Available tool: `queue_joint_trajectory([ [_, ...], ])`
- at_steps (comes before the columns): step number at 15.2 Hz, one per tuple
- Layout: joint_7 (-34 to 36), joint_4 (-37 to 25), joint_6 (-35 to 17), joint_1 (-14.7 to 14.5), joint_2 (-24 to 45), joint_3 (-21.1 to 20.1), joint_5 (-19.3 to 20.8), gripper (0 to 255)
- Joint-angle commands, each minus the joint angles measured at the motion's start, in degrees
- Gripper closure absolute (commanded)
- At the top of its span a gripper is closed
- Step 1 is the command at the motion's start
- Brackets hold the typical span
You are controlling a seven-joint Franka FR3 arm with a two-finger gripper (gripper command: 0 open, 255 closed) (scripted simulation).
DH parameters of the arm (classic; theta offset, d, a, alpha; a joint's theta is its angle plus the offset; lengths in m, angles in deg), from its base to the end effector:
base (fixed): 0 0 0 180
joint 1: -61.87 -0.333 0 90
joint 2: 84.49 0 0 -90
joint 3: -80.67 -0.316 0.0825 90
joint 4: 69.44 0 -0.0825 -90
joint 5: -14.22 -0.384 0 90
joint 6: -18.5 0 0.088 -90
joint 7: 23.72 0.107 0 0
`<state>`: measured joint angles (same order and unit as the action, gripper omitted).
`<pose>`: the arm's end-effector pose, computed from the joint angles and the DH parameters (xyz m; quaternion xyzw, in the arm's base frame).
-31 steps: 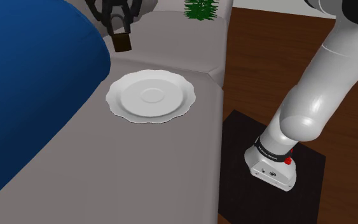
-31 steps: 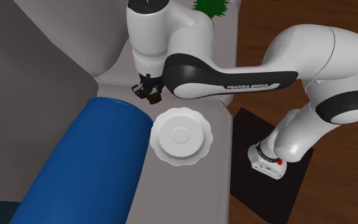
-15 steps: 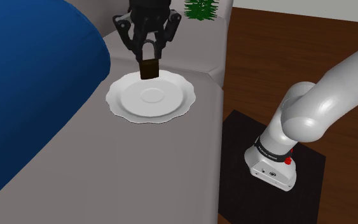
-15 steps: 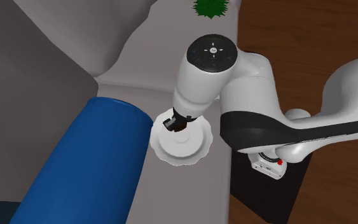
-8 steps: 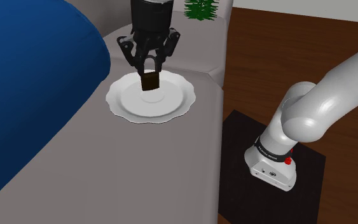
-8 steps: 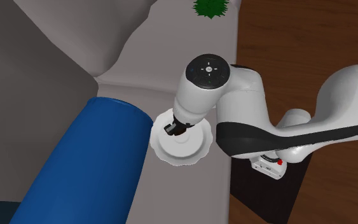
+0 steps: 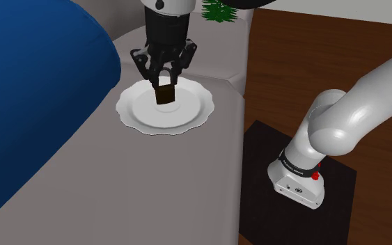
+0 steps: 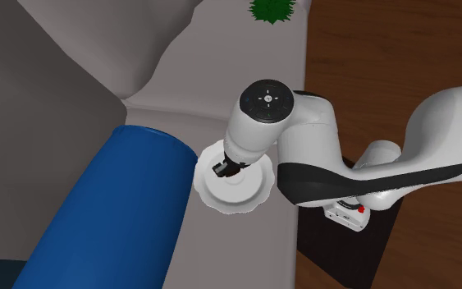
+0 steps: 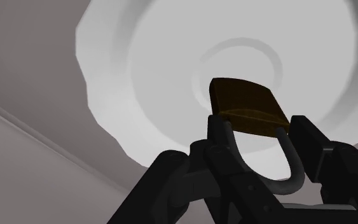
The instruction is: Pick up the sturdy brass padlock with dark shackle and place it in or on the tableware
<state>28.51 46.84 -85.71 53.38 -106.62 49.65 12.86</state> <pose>0.3364 0.3265 0.5926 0.9868 -0.1227 0.1046 0.0168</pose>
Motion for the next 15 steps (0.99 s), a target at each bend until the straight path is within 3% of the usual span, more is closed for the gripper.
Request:
queue_joint_trajectory([
  [1, 0.0, 0.0, 0.0, 0.0, 0.0, 0.0, 0.0, 255],
  [2, 0.0, 0.0, 0.0, 0.0, 0.0, 0.0, 0.0, 255],
  [3, 0.0, 0.0, 0.0, 0.0, 0.0, 0.0, 0.0, 0],
  [8, 0.0, 0.0, 0.0, 0.0, 0.0, 0.0, 0.0, 0],
  [12, 0.1, -7.5, 7.3, 0.1, 0.3, 0.0, 0.2, 0],
  [15, 0.1, -7.5, 7.3, 0.1, 0.2, 0.0, 0.2, 0],
])
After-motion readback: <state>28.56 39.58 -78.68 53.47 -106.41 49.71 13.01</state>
